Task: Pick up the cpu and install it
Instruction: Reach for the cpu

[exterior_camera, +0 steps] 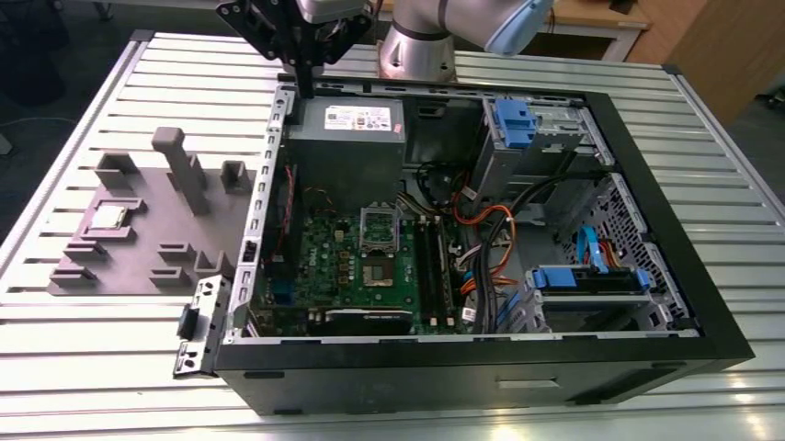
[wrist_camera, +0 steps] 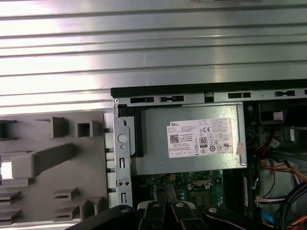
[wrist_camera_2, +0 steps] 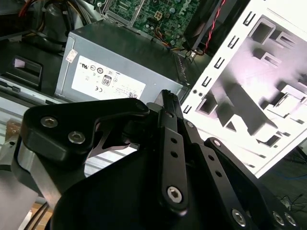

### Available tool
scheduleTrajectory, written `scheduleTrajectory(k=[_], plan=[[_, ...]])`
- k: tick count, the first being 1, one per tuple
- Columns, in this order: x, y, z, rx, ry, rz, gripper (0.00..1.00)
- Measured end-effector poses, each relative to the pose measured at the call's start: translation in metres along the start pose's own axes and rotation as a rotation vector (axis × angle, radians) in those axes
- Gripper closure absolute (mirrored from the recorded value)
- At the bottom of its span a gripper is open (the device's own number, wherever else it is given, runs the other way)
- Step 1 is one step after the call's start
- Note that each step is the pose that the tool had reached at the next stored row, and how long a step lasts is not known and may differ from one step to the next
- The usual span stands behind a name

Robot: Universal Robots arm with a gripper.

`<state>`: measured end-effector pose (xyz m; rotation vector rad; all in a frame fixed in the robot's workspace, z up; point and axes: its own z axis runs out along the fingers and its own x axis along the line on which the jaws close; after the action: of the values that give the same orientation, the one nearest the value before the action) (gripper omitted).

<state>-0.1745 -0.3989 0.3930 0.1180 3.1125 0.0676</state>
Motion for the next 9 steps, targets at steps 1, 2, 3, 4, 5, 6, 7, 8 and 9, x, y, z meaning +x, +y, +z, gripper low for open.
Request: scheduleTrajectory(k=[1, 2, 3, 4, 5, 6, 7, 8, 9], plan=[[0.0003, 0.0, 0.0, 0.0, 0.0, 0.0, 0.89], [0.0006, 0.0, 0.0, 0.0, 0.0, 0.0, 0.89], [0.0009, -0.0001, 0.0, -0.0001, 0.0, 0.0, 0.89], [0.0012, -0.0001, 0.0, -0.0001, -0.0001, 0.0, 0.89], [0.0015, -0.0001, 0.0, 0.0, 0.0, 0.0, 0.89], [0.0019, -0.0001, -0.0001, 0.0, 0.0, 0.0, 0.89], [0.0022, -0.0002, -0.0001, 0.0, 0.0, 0.0, 0.89], [0.0025, -0.0002, -0.0001, 0.0, 0.0, 0.0, 0.89], [0.0028, -0.0002, -0.0001, -0.0001, 0.0, 0.0, 0.89]])
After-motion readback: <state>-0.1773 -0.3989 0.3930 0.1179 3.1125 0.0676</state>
